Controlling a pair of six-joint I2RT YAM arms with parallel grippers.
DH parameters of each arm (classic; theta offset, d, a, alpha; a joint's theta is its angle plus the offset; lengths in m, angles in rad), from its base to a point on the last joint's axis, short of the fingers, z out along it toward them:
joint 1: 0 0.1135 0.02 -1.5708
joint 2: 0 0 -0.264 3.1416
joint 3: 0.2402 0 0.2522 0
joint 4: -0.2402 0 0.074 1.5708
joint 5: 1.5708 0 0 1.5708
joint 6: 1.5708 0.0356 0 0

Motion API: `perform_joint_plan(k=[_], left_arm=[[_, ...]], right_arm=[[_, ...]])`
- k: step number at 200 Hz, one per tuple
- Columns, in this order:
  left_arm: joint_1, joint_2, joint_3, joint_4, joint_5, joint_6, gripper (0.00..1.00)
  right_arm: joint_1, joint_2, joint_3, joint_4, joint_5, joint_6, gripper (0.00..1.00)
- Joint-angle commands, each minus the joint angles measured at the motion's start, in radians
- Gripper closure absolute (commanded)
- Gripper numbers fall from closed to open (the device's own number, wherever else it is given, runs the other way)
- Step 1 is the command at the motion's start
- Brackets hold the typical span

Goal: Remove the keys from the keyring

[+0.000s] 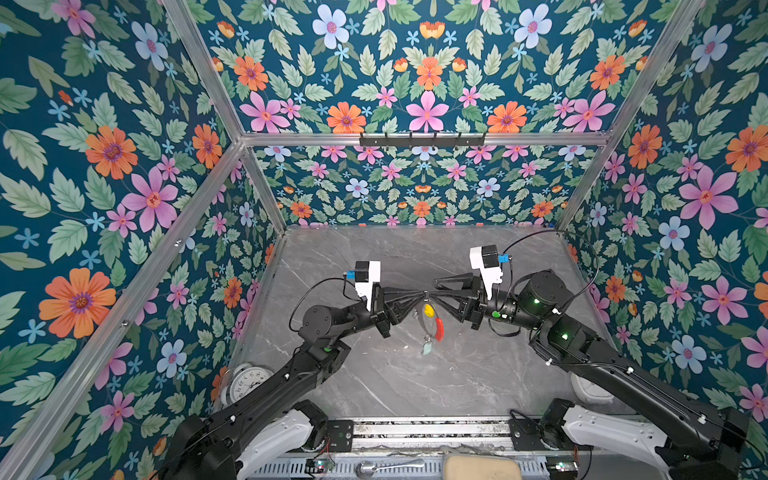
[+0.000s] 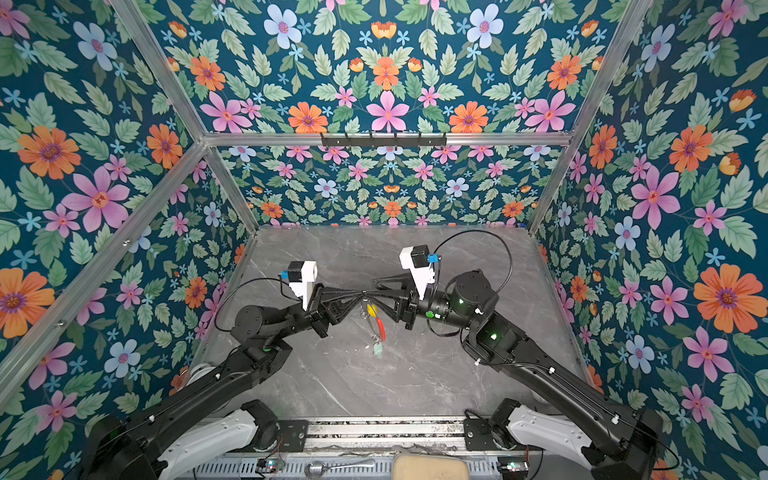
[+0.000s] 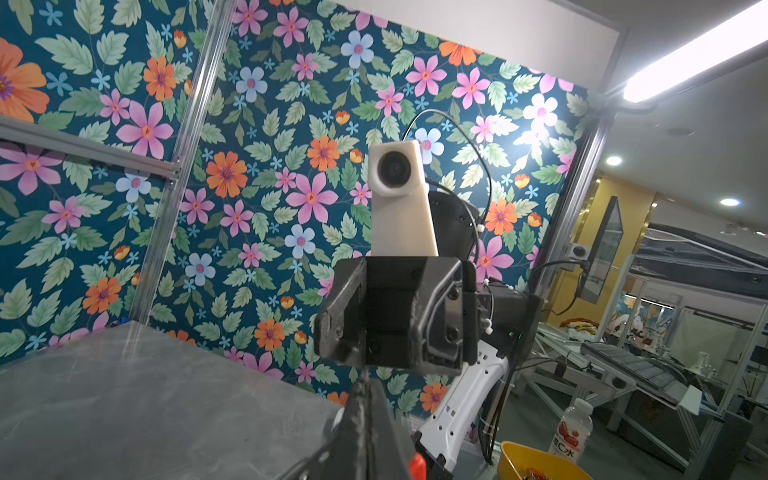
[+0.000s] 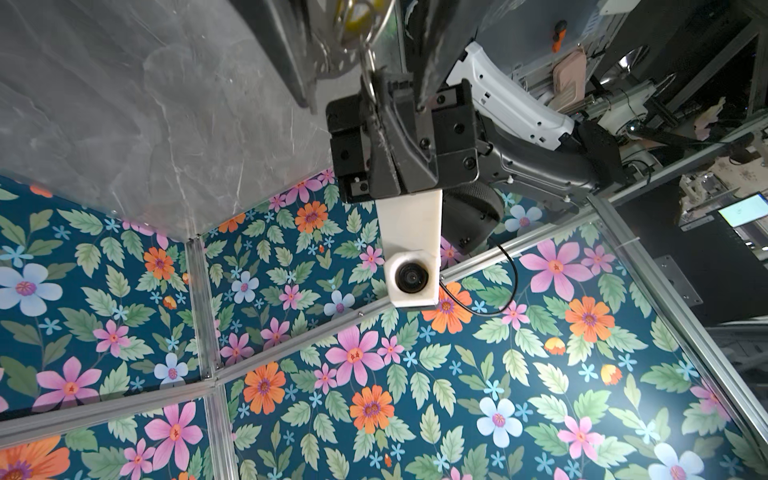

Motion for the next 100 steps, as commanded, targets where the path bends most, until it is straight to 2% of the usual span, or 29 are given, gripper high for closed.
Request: perform_joint_plan(k=[1,100], left_arm=[[0.001,0.025,-0.01,0.26,-0.033,-0.069,1.0],[0.0,0.064,-0.01,0.327,-0.018,-0.111,1.0]], right_arm=[[0.001,0.01,-0.006,0.131,-0.015,0.06,0.6],[-0.022,0.04,0.009,0.139,-0.182,0.102,0.78]])
